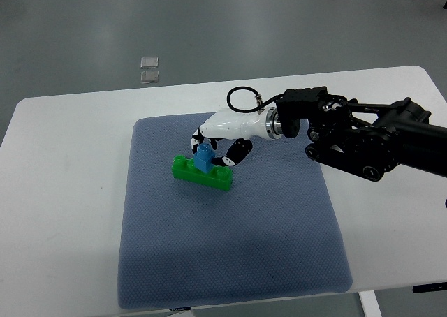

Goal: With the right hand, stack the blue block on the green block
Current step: 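Lower the blue block onto the green block's studs and press down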

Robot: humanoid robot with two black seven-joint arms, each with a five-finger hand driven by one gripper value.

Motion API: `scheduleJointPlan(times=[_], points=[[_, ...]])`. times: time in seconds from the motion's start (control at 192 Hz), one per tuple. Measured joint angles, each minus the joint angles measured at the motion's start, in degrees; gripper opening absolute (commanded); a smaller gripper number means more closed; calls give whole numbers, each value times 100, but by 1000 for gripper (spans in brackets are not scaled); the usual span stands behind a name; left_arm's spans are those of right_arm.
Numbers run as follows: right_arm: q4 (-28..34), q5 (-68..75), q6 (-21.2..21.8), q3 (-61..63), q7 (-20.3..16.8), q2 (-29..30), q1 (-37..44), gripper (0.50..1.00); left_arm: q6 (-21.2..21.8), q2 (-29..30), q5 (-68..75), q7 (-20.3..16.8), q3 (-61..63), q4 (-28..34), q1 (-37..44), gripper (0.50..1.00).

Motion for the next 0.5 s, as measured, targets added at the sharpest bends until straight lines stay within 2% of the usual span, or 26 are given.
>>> scheduleJointPlan(times=[0.499], points=[[-34,-109,-150,-8,0,5,-76,527,2,0,0,0,0,0,0,1000]])
